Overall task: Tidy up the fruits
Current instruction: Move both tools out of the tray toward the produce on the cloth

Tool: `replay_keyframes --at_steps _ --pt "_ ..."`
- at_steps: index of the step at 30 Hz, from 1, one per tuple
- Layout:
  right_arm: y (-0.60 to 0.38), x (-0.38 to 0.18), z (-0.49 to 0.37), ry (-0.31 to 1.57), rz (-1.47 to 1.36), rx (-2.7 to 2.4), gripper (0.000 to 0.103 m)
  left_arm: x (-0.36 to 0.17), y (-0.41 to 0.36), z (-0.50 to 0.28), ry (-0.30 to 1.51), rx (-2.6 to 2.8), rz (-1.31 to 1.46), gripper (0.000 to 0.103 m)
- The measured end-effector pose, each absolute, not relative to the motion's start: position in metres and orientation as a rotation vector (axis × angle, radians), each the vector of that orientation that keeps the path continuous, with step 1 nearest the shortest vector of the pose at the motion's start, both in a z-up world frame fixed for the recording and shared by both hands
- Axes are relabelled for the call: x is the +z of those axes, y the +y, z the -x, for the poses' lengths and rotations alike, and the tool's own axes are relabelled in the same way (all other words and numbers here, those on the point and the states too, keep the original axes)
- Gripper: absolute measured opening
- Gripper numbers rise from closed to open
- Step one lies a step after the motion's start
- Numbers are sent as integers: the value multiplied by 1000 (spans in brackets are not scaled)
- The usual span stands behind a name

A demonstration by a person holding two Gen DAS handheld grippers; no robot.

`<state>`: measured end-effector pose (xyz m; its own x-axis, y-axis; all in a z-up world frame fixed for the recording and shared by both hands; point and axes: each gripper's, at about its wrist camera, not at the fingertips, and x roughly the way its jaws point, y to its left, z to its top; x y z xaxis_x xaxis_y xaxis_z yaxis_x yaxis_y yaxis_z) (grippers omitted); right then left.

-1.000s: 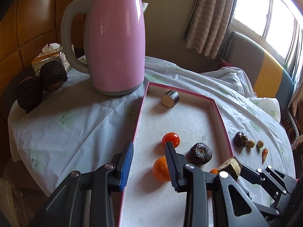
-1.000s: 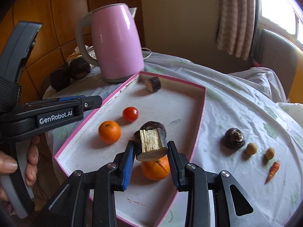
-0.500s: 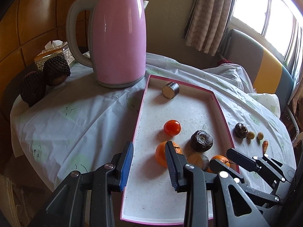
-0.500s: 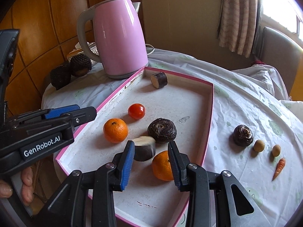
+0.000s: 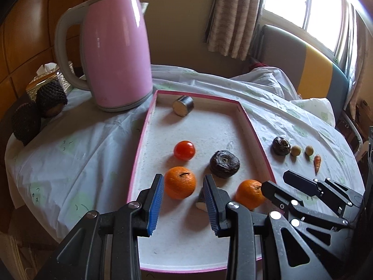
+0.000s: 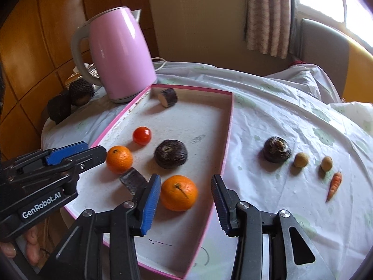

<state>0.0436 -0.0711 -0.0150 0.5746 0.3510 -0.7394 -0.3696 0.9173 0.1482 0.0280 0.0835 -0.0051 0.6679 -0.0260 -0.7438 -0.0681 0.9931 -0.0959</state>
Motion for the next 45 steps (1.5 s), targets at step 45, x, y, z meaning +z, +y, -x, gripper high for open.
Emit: replay_keyframes --at_steps 45 --pt "-266 -48 -69 901 -231 -10 45 -13 -68 -95 914 -353 20 31"
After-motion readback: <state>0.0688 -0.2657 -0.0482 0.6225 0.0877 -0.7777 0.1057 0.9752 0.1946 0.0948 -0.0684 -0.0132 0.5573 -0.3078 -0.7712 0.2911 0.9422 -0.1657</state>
